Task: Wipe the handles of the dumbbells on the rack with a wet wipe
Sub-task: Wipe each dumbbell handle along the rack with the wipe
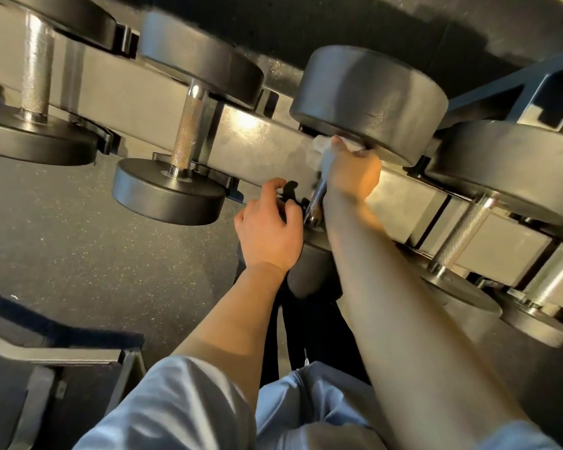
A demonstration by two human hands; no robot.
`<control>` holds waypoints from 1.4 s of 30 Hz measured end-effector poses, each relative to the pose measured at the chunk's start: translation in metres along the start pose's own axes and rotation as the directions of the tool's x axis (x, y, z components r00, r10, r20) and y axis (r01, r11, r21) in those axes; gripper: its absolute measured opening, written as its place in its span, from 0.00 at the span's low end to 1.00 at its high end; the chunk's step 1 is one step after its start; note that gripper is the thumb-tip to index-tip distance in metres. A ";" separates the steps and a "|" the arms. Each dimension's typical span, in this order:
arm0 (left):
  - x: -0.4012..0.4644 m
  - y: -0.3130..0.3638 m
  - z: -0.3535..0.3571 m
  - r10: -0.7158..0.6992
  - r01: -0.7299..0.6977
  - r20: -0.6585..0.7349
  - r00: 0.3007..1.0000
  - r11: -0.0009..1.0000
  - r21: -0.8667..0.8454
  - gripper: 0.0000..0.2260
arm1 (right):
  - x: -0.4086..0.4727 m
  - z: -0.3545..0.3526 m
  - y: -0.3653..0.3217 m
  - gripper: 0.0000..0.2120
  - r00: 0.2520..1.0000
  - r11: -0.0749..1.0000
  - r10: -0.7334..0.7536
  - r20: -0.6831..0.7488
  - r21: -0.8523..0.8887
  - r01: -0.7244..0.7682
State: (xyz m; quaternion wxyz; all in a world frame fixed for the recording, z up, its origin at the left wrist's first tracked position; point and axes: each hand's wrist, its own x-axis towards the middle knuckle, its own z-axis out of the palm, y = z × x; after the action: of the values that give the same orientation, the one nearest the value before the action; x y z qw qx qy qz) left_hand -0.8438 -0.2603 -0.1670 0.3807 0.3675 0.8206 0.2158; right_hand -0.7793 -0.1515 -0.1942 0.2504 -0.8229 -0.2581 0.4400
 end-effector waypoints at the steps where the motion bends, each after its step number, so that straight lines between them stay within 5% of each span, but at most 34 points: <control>1: 0.000 0.000 -0.001 -0.004 0.004 0.001 1.000 1.000 -0.004 0.19 | -0.005 0.002 0.002 0.10 0.998 0.998 -0.051 -0.046 -0.047 0.049; 6: -0.002 0.000 -0.002 0.006 -0.006 -0.001 1.000 1.000 0.007 0.14 | -0.032 -0.007 0.009 0.08 0.927 0.862 -0.373 -0.019 -0.378 0.339; 9: -0.002 0.001 -0.004 0.005 -0.005 0.003 1.000 1.000 0.020 0.12 | -0.030 -0.022 0.029 0.12 0.737 0.570 -0.660 0.147 -0.540 0.619; 11: -0.001 0.001 -0.005 0.005 -0.005 0.018 1.000 0.999 0.032 0.13 | -0.015 -0.037 0.038 0.20 0.630 0.368 -0.723 0.283 -0.615 0.698; 16: -0.001 0.002 -0.006 -0.022 0.021 0.032 0.999 0.999 0.032 0.14 | 0.009 -0.055 0.019 0.23 0.534 0.044 -0.602 0.594 -0.643 0.764; 22: -0.001 0.003 -0.007 -0.017 0.016 0.042 0.999 1.000 0.024 0.15 | 0.006 -0.036 -0.012 0.22 0.644 -0.002 -0.443 0.624 -0.719 0.695; 30: -0.001 0.001 -0.005 -0.023 0.023 0.026 0.999 1.000 -0.010 0.15 | 0.001 -0.053 0.030 0.20 0.596 0.326 -0.684 0.421 -0.555 0.765; 34: -0.002 0.000 -0.003 -0.010 0.010 -0.008 1.000 1.000 0.000 0.14 | -0.007 -0.053 0.041 0.16 0.688 0.545 -0.664 0.293 -0.441 0.713; 38: -0.002 0.000 -0.002 -0.022 0.022 -0.005 1.000 1.000 -0.004 0.12 | -0.022 -0.034 0.029 0.14 0.885 0.837 -0.441 0.147 -0.287 0.465; 42: 0.000 -0.002 0.000 -0.030 0.030 -0.011 0.999 0.999 0.017 0.12 | -0.008 -0.021 0.007 0.14 0.968 0.942 -0.141 0.209 -0.273 0.196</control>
State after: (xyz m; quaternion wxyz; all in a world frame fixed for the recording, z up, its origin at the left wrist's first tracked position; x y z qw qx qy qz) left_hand -0.8442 -0.2614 -0.1684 0.3763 0.3574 0.8299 0.2049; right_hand -0.7636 -0.1658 -0.1835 0.1379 -0.7806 -0.4122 0.4491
